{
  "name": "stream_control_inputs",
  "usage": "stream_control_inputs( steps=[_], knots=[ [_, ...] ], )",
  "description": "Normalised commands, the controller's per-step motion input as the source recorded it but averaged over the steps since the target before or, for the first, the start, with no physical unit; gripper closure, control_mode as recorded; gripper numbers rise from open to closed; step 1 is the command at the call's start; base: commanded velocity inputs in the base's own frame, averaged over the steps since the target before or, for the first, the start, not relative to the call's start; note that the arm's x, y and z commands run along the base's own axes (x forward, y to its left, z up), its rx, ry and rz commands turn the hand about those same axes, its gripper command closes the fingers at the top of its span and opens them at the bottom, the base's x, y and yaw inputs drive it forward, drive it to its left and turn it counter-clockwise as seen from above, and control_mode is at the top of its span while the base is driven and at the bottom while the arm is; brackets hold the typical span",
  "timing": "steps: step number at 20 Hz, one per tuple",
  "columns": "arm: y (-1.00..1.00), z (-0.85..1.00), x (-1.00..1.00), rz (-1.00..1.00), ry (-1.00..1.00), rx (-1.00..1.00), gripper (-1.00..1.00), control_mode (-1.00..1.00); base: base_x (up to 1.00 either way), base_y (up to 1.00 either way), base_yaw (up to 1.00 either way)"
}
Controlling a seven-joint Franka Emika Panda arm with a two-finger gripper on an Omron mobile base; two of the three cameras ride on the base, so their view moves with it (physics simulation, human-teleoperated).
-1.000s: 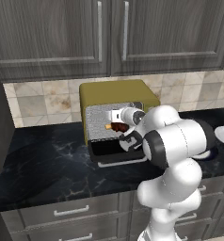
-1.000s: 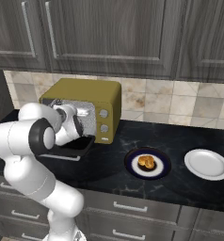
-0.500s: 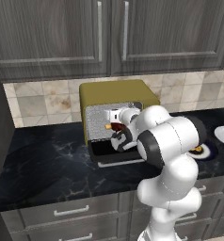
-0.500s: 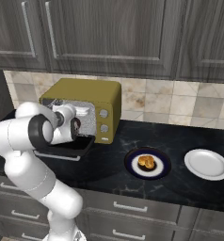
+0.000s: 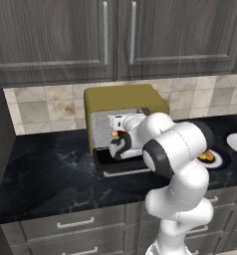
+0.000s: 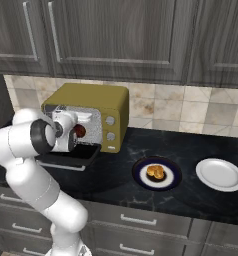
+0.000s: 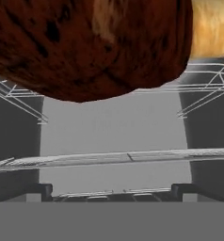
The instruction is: Open the toaster oven door. Place the bread on the top rack in the toaster oven and place the steak on the bottom rack.
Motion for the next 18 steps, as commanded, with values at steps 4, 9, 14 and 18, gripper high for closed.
stream_control_inputs(
  steps=[4, 9, 14, 18],
  knots=[
    [0.00, 0.04, -0.15, 0.00, -0.12, 0.00, -1.00, -1.00, 0.00, 0.00, 0.00],
    [0.07, -0.23, 0.15, 0.00, -0.02, -0.01, -1.00, -1.00, 0.00, 0.00, 0.00],
    [0.08, -0.39, 0.35, 0.00, 0.00, -0.01, -1.00, -1.00, 0.00, 0.00, 0.00],
    [0.09, -0.56, 0.47, 0.00, 0.01, -0.01, -1.00, -1.00, 0.00, 0.00, 0.00]
  ],
)
